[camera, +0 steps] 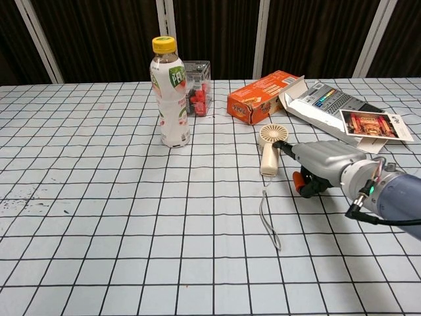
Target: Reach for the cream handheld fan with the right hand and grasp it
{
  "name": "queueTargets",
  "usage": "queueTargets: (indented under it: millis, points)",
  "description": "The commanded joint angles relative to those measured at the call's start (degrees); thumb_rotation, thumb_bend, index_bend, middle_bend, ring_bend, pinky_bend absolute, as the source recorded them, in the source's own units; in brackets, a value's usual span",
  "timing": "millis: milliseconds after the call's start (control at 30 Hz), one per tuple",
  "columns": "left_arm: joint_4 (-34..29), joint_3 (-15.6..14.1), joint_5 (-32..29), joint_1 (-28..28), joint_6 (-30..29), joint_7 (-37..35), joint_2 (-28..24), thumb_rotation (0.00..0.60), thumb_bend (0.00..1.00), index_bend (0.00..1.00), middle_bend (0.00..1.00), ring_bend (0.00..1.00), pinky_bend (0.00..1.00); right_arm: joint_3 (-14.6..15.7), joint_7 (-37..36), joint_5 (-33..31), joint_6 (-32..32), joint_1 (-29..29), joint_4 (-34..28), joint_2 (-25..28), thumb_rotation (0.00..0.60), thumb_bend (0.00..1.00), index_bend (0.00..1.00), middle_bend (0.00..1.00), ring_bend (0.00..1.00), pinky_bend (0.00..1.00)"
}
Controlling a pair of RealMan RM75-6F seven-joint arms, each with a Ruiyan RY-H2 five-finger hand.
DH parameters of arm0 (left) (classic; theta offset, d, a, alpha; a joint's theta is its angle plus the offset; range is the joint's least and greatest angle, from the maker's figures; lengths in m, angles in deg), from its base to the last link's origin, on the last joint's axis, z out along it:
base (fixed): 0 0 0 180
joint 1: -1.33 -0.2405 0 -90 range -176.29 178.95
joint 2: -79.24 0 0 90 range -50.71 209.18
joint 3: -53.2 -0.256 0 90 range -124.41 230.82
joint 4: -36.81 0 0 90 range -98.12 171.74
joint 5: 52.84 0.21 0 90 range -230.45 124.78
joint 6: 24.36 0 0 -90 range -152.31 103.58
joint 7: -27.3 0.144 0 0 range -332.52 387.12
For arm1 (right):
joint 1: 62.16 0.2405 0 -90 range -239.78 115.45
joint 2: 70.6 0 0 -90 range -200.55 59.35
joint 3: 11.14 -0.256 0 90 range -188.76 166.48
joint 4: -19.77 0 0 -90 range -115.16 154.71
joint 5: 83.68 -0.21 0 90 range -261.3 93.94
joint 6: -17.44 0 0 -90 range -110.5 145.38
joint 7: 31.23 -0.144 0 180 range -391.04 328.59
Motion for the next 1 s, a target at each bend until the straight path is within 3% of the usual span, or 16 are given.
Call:
queueTargets:
  millis: [33, 300, 433, 533, 667, 767, 833, 1000]
  points:
    - [0.04, 0.01, -0.03, -0.01, -0.04, -0.03, 0.03, 0.6, 0.07, 0.0, 0.0, 0.0, 0.0, -0.4, -0.47, 0.93, 0.73, 0.0, -0.62, 0.22, 0.6, 0.77, 0.0, 0.88, 0.96, 0.88]
    - [0.32, 0.18, 0.28, -0.1, -0.74, -0.05, 0.39, 0.6, 0.07, 0.0, 0.0, 0.0, 0.0, -2.45, -7.43, 12.43, 7.31, -1.38, -4.49, 2.61, 0.6, 0.77, 0.0, 0.88, 0.94, 0.87]
    - [0.3, 0.18, 0.24, -0.19, -0.89, -0.07, 0.52, 0.6, 0.07, 0.0, 0.0, 0.0, 0.0, -2.19, -10.23, 18.49, 11.4, -3.16, -8.3, 5.65, 0.6, 0.77, 0.0, 0.85, 0.87, 0.8]
    - [0.29, 0.14, 0.62, -0.35, -1.44, 0.0, 0.59, 0.6, 0.07, 0.0, 0.0, 0.0, 0.0, -0.28, -10.34, 22.93, 14.77, -5.41, -12.79, 9.79, 0.6, 0.77, 0.0, 0.78, 0.8, 0.72]
    - [-0.02, -0.16, 1.12, -0.59, -1.8, -0.13, 0.52, 0.6, 0.07, 0.0, 0.0, 0.0, 0.0, 4.26, -10.17, 28.94, 19.35, -9.65, -19.12, 16.84, 0.6, 0.74, 0.0, 0.56, 0.57, 0.45]
    - [-0.05, -0.46, 1.62, -0.78, -2.12, 0.3, 0.48, 0.6, 0.07, 0.0, 0.0, 0.0, 0.0, 8.53, -11.1, 32.59, 22.42, -13.57, -23.15, 22.52, 0.6, 0.6, 0.0, 0.29, 0.24, 0.19]
    - [-0.19, -0.7, 1.79, -0.92, -2.18, 0.6, 0.43, 0.6, 0.07, 0.0, 0.0, 0.0, 0.0, 11.25, -11.7, 34.34, 24.18, -16.05, -24.67, 25.8, 0.6, 0.52, 0.0, 0.13, 0.08, 0.07]
    - [-0.55, -1.32, 2.51, -1.24, -2.44, 1.85, 0.34, 0.6, 0.07, 0.0, 0.0, 0.0, 0.0, 17.51, -16.23, 39.71, 29.93, -23.1, -23.11, 32.12, 0.6, 0.45, 0.0, 0.0, 0.0, 0.01]
